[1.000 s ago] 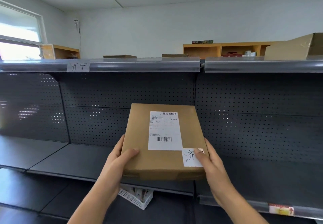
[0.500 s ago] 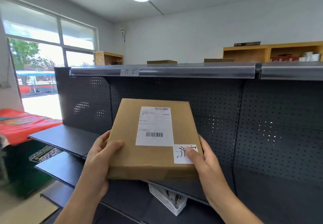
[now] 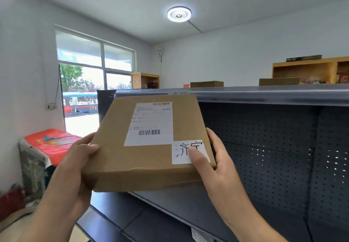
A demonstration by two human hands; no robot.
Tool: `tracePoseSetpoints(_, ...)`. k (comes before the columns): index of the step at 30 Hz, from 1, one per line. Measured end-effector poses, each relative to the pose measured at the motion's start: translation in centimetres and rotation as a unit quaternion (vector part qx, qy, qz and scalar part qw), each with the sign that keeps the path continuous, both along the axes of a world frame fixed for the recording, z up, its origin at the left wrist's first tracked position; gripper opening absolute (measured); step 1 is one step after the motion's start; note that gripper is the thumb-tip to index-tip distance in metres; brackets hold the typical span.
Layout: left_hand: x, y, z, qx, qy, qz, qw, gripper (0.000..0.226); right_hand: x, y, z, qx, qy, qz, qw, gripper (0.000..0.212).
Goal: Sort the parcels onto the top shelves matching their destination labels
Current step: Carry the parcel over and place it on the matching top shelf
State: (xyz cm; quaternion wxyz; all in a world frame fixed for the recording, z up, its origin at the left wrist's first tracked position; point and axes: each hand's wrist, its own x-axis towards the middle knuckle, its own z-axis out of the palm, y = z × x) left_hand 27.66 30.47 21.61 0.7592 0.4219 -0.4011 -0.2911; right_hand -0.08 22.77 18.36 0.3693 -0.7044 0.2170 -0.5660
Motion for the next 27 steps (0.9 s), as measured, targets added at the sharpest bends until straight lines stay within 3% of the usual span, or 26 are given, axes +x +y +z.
tracePoseSetpoints(3, 0.7, -1.1, 2.6, -0.005, 0.006, 0.018, 1.000, 0.014, 1.4, -0.6, 2.8, -0.045, -0.026, -0.004, 0.999, 0.071)
tracePoseSetpoints(5, 1.2, -2.1, 3.6, -0.023, 0.035, 0.011, 0.999, 0.026, 2.0, -1.8, 4.9, -0.075, -0.035, -0.003, 0.997, 0.063)
tracePoseSetpoints(9, 2.6, -6.9, 7.6, -0.043, 0.021, -0.010, 0.999, 0.026, 2.9, -5.2, 9.3, -0.129, -0.017, -0.038, 0.991, 0.072)
tracePoseSetpoints(13, 2.8, -12.4, 11.6, -0.060, -0.024, -0.026, 0.998, 0.022, 3.0, -8.9, 13.9, -0.149, 0.056, -0.092, 0.983, 0.035)
tracePoseSetpoints(15, 2.8, -15.3, 13.3, -0.076, -0.033, -0.025, 0.996, 0.041, 2.7, -10.8, 16.2, -0.146, 0.102, -0.120, 0.977, 0.031)
tracePoseSetpoints(18, 2.4, -19.7, 15.6, -0.114, -0.039, 0.006, 0.993, 0.063, 2.3, -14.0, 19.0, -0.175, 0.147, -0.199, 0.953, 0.050)
tracePoseSetpoints(21, 1.0, -23.2, 18.7, -0.118, -0.067, -0.009, 0.991, 0.040, 1.5, -17.3, 21.5, -0.189, 0.172, -0.249, 0.934, 0.054)
tracePoseSetpoints(23, 0.5, -25.3, 20.5, -0.114, -0.094, 0.002, 0.989, 0.026, 1.1, -19.0, 23.0, -0.180, 0.201, -0.271, 0.924, 0.046)
tracePoseSetpoints(27, -0.1, -29.7, 21.4, -0.105, -0.130, 0.072, 0.983, 0.030, 1.1, -21.6, 23.7, -0.174, 0.277, -0.306, 0.894, 0.029)
